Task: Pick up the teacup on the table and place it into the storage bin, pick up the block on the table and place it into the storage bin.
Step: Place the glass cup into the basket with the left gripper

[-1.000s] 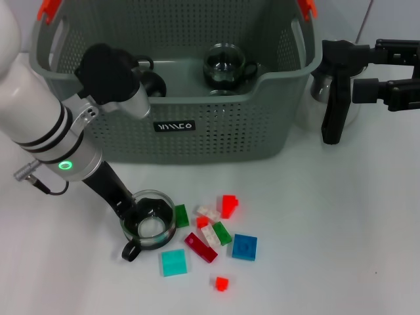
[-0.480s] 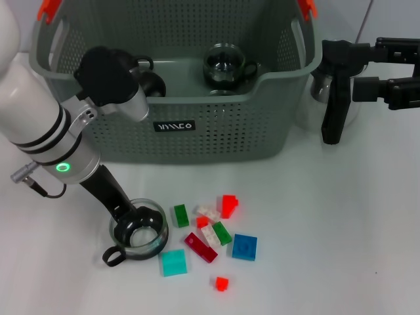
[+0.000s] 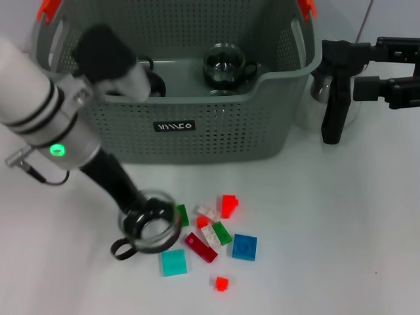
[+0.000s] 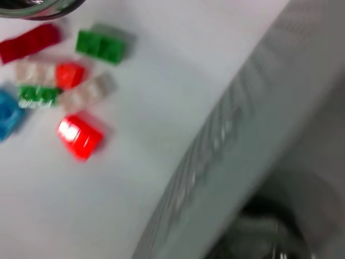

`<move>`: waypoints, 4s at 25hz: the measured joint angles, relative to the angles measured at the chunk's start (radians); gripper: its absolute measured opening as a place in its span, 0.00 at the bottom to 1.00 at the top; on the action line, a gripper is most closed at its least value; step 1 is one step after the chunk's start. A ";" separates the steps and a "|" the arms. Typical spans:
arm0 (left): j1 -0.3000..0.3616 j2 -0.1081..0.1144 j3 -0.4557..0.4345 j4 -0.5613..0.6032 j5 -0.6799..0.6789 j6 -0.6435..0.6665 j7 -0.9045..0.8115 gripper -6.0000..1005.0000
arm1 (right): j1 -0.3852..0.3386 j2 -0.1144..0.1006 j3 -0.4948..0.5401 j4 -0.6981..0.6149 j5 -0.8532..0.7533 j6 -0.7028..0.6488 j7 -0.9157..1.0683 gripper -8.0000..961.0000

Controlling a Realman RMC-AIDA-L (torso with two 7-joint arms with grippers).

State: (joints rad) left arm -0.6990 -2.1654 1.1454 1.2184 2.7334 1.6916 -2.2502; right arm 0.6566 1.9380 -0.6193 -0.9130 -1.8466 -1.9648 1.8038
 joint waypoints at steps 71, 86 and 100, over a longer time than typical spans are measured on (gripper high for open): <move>-0.344 0.097 -0.151 -0.487 0.042 -0.635 -0.182 0.05 | -0.003 -0.007 0.020 0.000 0.020 -0.003 0.031 0.93; -0.342 0.097 -0.127 -0.488 0.045 -0.629 -0.184 0.05 | -0.003 -0.007 0.024 -0.001 0.020 -0.004 0.032 0.93; -0.347 0.099 -0.125 -0.488 0.045 -0.626 -0.179 0.05 | -0.005 -0.007 0.022 -0.004 0.020 -0.003 0.032 0.93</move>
State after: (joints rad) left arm -1.0462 -2.0662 1.0205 0.7301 2.7781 1.0654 -2.4291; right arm 0.6517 1.9313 -0.5968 -0.9167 -1.8269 -1.9682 1.8358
